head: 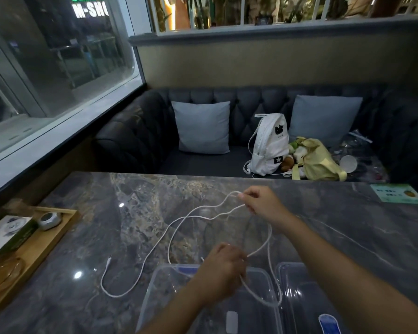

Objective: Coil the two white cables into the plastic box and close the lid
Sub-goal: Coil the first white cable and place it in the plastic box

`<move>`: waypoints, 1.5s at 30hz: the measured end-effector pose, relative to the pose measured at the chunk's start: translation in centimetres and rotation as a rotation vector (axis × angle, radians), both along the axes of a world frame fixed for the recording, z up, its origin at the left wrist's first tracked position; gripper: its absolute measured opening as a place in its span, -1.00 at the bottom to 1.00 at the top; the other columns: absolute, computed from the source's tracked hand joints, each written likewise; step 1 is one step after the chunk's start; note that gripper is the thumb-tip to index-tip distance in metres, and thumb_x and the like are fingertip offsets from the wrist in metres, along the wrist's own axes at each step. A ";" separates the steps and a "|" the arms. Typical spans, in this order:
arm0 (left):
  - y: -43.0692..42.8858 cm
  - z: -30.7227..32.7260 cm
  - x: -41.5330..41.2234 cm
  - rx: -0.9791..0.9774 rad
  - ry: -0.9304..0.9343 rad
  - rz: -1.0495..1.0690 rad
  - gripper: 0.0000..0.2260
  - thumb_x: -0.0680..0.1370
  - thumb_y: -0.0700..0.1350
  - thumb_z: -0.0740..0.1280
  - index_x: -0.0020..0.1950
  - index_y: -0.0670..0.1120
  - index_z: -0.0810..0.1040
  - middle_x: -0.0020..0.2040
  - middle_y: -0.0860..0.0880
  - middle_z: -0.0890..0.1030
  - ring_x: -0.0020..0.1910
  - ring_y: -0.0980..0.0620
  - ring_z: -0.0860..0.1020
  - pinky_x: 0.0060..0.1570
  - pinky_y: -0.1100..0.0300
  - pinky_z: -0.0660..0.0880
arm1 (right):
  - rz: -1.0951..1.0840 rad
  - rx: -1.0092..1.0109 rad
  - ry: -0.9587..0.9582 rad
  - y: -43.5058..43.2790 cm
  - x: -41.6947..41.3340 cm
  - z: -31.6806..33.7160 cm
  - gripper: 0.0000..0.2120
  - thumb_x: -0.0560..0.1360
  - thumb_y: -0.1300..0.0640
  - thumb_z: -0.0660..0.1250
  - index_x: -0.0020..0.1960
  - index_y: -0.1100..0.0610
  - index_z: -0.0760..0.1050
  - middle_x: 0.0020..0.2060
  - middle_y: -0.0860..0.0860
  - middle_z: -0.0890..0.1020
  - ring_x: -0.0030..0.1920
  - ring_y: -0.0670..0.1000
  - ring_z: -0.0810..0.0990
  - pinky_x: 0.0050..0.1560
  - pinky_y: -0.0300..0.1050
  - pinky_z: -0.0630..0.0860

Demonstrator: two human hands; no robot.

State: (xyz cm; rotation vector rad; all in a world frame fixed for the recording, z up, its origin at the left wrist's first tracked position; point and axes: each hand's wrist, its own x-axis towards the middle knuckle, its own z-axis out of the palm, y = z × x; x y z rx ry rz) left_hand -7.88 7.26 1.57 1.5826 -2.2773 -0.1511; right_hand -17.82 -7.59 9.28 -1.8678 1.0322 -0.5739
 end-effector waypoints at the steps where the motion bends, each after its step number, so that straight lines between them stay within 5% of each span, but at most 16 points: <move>1: -0.1 0.6 0.1 0.060 0.162 0.074 -0.95 0.37 -0.19 0.36 -0.22 -0.10 0.62 -0.09 -0.08 0.67 -0.06 -0.05 0.60 0.03 0.14 0.36 | 0.016 -0.087 0.144 0.0 -0.3 -0.1 -0.82 0.48 0.05 0.32 -0.08 0.17 0.57 -0.19 0.10 0.58 -0.14 0.10 0.55 -0.02 0.03 0.47; 4: -0.8 2.8 0.5 0.292 0.613 0.299 -0.87 0.50 -0.18 0.32 -0.24 -0.14 0.58 -0.23 -0.16 0.61 -0.19 -0.06 0.55 -0.12 0.08 0.44 | 0.029 -0.196 0.279 0.7 -0.7 0.3 -0.63 0.46 -0.02 0.33 0.17 0.17 0.50 0.16 0.09 0.51 0.16 0.07 0.48 0.27 0.04 0.33; 7: -1.6 5.0 0.8 0.233 0.835 0.367 -0.82 0.56 -0.20 0.26 -0.17 -0.18 0.61 -0.26 -0.12 0.59 -0.24 0.04 0.54 -0.11 0.14 0.46 | 0.188 0.050 0.014 2.2 -0.7 1.7 -0.71 0.46 0.04 0.35 0.11 0.19 0.51 -0.03 0.12 0.64 -0.11 -0.01 0.58 -0.07 -0.14 0.49; 10: -1.9 6.9 0.7 0.180 0.991 0.373 -0.82 0.57 -0.25 0.21 -0.06 -0.18 0.60 -0.30 -0.07 0.59 -0.36 0.23 0.53 -0.21 0.33 0.46 | 0.375 0.191 -0.012 3.5 -0.9 2.6 -0.73 0.47 0.03 0.34 0.07 0.18 0.52 -0.19 0.08 0.64 -0.22 -0.04 0.59 -0.22 -0.20 0.48; 13: -2.3 8.2 1.2 0.133 1.017 0.390 -0.82 0.55 -0.28 0.21 -0.18 -0.25 0.57 -0.39 -0.10 0.51 -0.41 0.08 0.45 -0.33 0.20 0.38 | 0.431 0.149 0.006 4.0 -1.2 3.3 -0.78 0.47 0.12 0.35 0.03 0.25 0.52 -0.26 0.13 0.62 -0.29 0.01 0.56 -0.32 -0.19 0.46; 18: -1.9 9.6 2.4 0.134 1.064 0.365 -0.74 0.53 -0.18 0.29 -0.37 -0.06 0.50 -0.54 0.08 0.40 -0.52 0.15 0.33 -0.45 0.33 0.30 | 0.242 0.002 -0.162 3.8 -1.7 4.3 -0.84 0.46 0.24 0.35 -0.17 0.37 0.53 -0.52 -0.02 0.46 -0.53 -0.21 0.34 -0.47 -0.33 0.27; 21: -1.0 10.1 3.3 0.238 1.119 0.291 -0.72 0.52 -0.07 0.29 -0.41 0.01 0.49 -0.57 0.13 0.37 -0.56 0.20 0.29 -0.50 0.36 0.28 | 0.142 -0.048 -0.293 3.5 -2.5 5.3 -0.90 0.45 0.26 0.35 -0.24 0.23 0.57 -0.62 -0.12 0.50 -0.58 -0.24 0.38 -0.53 -0.45 0.30; 24: 0.2 10.5 4.1 0.376 1.278 0.209 -0.74 0.46 0.07 0.29 -0.36 -0.02 0.42 -0.57 0.15 0.26 -0.59 0.21 0.19 -0.58 0.39 0.20 | 0.077 -0.080 -0.349 3.0 -3.4 5.7 -0.92 0.43 0.22 0.38 -0.24 0.15 0.59 -0.60 -0.15 0.54 -0.56 -0.23 0.43 -0.52 -0.42 0.34; 29: 2.1 12.4 5.1 0.450 1.735 0.072 -0.74 0.46 0.00 0.24 -0.41 -0.04 0.43 -0.54 0.12 0.10 -0.61 0.19 0.05 -0.65 0.36 0.03 | 0.078 -0.037 -0.333 3.2 -4.5 4.8 -0.94 0.40 0.23 0.41 -0.22 0.10 0.57 -0.58 -0.09 0.55 -0.55 -0.16 0.45 -0.52 -0.32 0.41; 33: 3.4 14.3 6.2 0.338 2.048 -0.043 -0.81 0.41 -0.04 0.25 -0.39 -0.05 0.45 -0.50 0.09 0.06 -0.59 0.14 0.01 -0.63 0.31 -0.05 | 0.066 -0.014 -0.321 4.0 -4.9 3.7 -0.90 0.40 0.27 0.40 -0.11 0.17 0.52 -0.47 0.05 0.55 -0.52 -0.12 0.48 -0.50 -0.33 0.44; 38: 6.1 15.0 8.2 0.169 2.191 -0.114 -0.77 0.52 -0.05 0.11 -0.23 -0.09 0.48 -0.48 0.09 0.10 -0.58 0.15 0.06 -0.62 0.24 -0.11 | 0.009 0.006 -0.409 5.1 -4.6 3.1 -0.85 0.41 0.33 0.37 -0.04 0.24 0.46 -0.38 0.05 0.55 -0.45 -0.09 0.49 -0.50 -0.33 0.43; 41: 7.4 15.1 8.2 0.118 2.184 -0.071 -0.79 0.52 -0.05 0.09 -0.17 -0.09 0.47 -0.46 0.08 0.09 -0.57 0.15 0.05 -0.62 0.24 -0.06 | -0.059 -0.162 -0.427 5.8 -3.9 3.1 -0.83 0.42 0.35 0.36 -0.17 0.11 0.46 -0.31 0.04 0.54 -0.33 -0.03 0.49 -0.41 -0.43 0.43; 45: 8.3 15.1 7.6 0.091 2.183 0.042 -0.79 0.50 -0.07 0.09 -0.22 -0.09 0.47 -0.46 0.08 0.08 -0.56 0.14 0.03 -0.62 0.29 0.05 | -0.124 -0.546 -0.355 7.2 -2.9 3.4 -0.91 0.38 0.40 0.38 -0.22 0.26 0.52 -0.33 0.10 0.54 -0.32 0.05 0.47 -0.29 -0.45 0.37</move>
